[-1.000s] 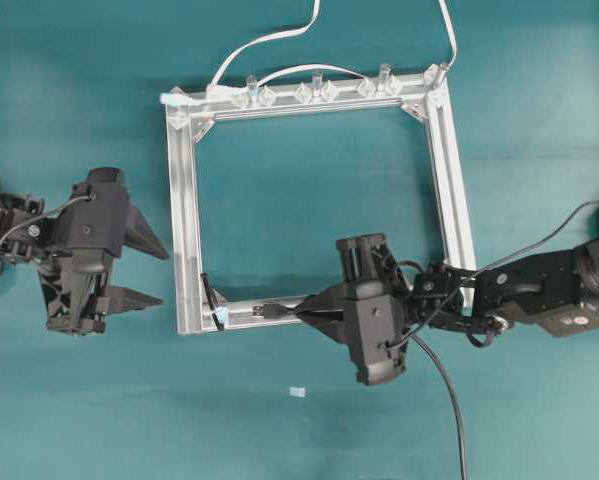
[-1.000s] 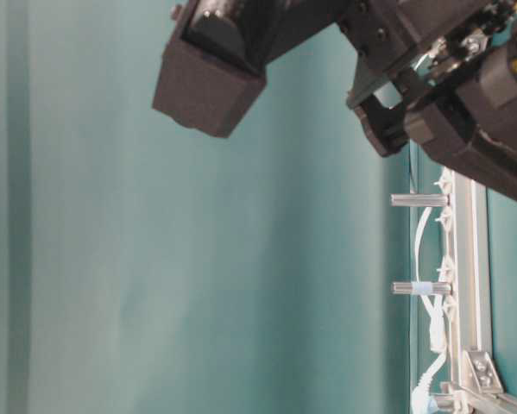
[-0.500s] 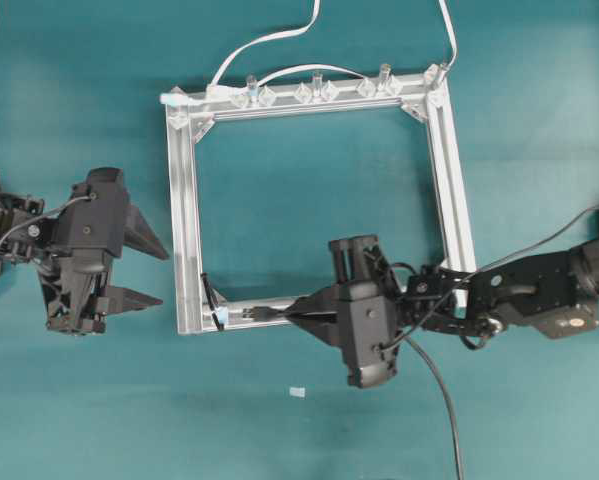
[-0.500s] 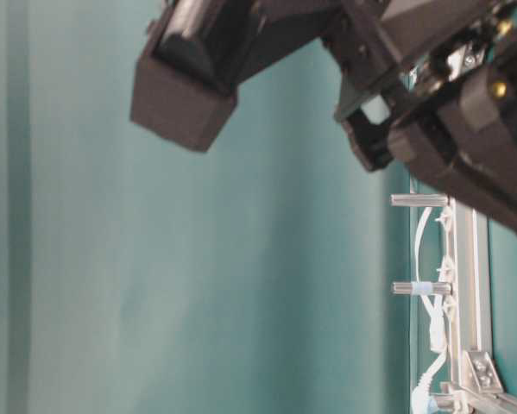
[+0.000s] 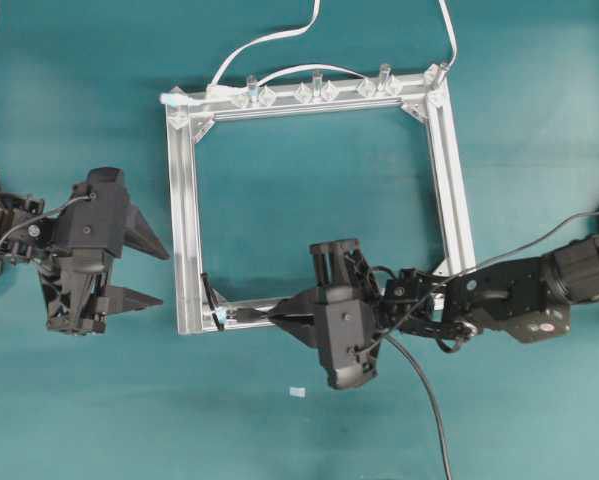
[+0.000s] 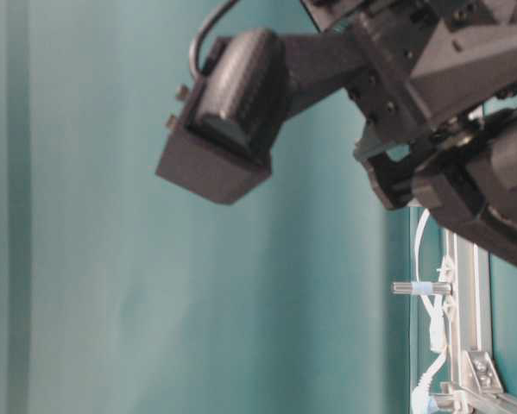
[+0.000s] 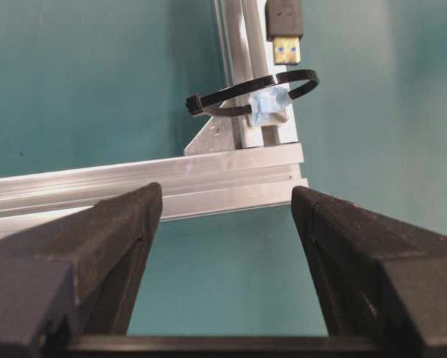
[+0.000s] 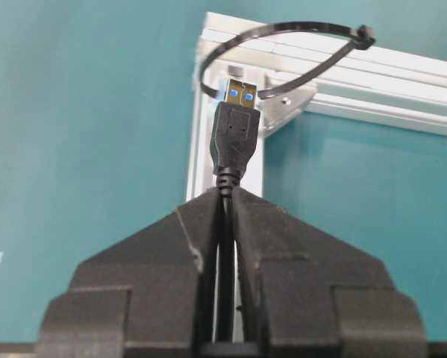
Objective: Insert the wire through the string loop located on the left side.
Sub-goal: 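Push the USB plug through the zip-tie loop with the right gripper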
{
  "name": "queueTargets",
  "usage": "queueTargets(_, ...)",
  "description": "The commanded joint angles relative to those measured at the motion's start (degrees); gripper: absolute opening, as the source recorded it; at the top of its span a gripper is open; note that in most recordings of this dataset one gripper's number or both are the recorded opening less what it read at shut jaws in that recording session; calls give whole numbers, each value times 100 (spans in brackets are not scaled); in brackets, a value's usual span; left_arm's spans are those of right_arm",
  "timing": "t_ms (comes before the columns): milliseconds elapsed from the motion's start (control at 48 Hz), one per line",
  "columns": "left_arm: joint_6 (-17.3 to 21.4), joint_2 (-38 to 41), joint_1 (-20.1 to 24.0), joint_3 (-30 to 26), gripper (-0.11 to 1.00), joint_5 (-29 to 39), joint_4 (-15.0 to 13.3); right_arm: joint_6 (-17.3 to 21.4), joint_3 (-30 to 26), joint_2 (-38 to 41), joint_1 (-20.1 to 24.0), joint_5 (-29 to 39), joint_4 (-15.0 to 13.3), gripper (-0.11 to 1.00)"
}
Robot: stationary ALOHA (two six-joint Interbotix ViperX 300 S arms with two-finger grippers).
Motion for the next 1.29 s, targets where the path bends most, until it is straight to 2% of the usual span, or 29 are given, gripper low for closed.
queueTargets(0,-44,-18,-26,-123,74,-35,9,-9,-167,-79,-79,-26,-9,4)
queueTargets(1271,-44,-18,-62,-132,74,-35,9,-18,-721,325,-149,-35,-18,4)
